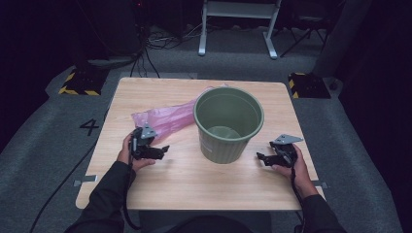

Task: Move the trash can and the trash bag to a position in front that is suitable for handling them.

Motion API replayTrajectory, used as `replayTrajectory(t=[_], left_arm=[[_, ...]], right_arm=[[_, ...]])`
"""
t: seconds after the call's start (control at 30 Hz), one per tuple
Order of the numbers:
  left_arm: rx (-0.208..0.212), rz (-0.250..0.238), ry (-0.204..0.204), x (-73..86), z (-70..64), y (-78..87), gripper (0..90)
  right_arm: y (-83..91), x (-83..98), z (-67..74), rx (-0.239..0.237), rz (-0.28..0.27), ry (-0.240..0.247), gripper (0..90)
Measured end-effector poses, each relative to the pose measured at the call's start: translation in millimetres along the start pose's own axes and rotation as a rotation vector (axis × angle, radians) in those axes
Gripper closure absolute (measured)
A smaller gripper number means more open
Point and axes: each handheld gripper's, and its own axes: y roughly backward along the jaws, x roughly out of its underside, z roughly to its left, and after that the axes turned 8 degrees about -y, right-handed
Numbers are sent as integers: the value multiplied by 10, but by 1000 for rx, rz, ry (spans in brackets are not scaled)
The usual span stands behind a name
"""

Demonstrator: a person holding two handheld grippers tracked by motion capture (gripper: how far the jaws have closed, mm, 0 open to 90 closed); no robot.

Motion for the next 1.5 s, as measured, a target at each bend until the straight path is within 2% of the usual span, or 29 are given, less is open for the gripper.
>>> replayTrajectory(t=[0.03, 0.07, 0.13, 0.2, 0.27, 0.3, 0.33, 0.37, 0.47, 0.5, 0.53, 0.67, 0.73, 0.83, 1.0, 1.03, 1.1, 1.13, 1.17, 1.33, 1.43, 1.47, 1.5], left_arm=[[-15, -1, 19, 32, 47, 22, 164], [-15, -1, 19, 32, 47, 22, 164], [-47, -21, 113, 149, 234, 75, 168], [-77, -19, 146, 184, 310, 61, 177], [-72, -21, 161, 196, 340, 48, 197], [-48, -24, 180, 210, 387, 9, 217], [-48, -24, 180, 210, 387, 9, 255], [-41, 2, 175, 207, 400, -32, 320], [-27, 7, 166, 212, 409, -68, 498], [-4, 9, 154, 217, 418, -72, 498], [10, 17, 130, 222, 418, -64, 625], [28, 40, 83, 234, 405, -51, 749], [36, 43, 79, 241, 401, -51, 800], [73, 47, 74, 259, 368, -40, 866], [101, 53, 64, 228, 262, -31, 893], [128, 61, 49, 173, 179, -31, 893], [148, 60, 27, 113, 67, -33, 892], [148, 60, 27, 113, 67, -33, 891], [170, 66, -10, 56, -56, -37, 889], [221, 65, -64, -28, -328, -60, 887], [243, 70, -80, -55, -475, -86, 861], [243, 70, -80, -55, -475, -86, 854], [244, 71, -97, -63, -538, -99, 854]], right_arm=[[7, 5, -15, 2, 0, -3, 215], [7, 5, -15, 2, 0, -3, 215], [14, 11, -30, 7, 0, -11, 219], [12, 9, -27, 8, 1, -10, 218], [10, 8, -25, 9, 2, -11, 218], [10, 8, -26, 8, 2, -11, 218], [10, 8, -27, 8, 2, -11, 218], [9, 8, -28, 8, 2, -12, 218], [9, 7, -29, 7, 3, -13, 219], [9, 7, -30, 7, 3, -13, 220], [11, 9, -30, 8, 2, -13, 221], [12, 10, -34, 7, 3, -15, 223], [13, 10, -33, 7, 3, -15, 223], [14, 11, -32, 9, 3, -17, 223], [13, 10, -34, 10, 3, -18, 223], [12, 10, -34, 11, 3, -22, 226], [12, 10, -33, 11, 2, -25, 236], [12, 10, -33, 11, 2, -25, 236], [13, 11, -29, 13, 0, -22, 239], [14, 12, -29, 13, 0, -22, 239], [13, 11, -30, 12, 1, -25, 239], [13, 11, -30, 12, 1, -25, 239], [13, 10, -31, 12, 1, -25, 240]])
